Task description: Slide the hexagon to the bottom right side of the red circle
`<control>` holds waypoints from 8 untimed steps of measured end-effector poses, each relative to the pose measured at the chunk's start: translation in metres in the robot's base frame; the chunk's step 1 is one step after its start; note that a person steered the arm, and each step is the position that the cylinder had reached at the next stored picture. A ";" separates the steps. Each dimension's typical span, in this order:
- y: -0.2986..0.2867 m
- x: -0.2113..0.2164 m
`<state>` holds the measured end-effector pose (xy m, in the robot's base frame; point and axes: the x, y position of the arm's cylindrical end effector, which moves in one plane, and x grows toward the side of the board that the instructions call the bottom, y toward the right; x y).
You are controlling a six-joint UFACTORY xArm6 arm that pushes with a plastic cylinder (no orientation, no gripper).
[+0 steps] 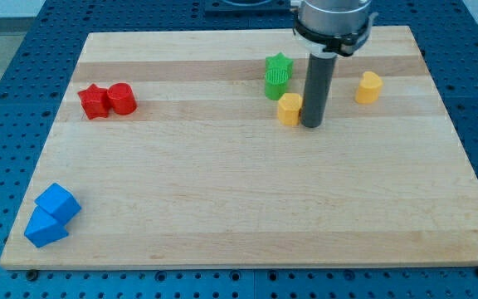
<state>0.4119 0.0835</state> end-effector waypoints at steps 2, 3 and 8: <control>-0.035 -0.017; -0.025 -0.017; -0.096 -0.040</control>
<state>0.3720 -0.0128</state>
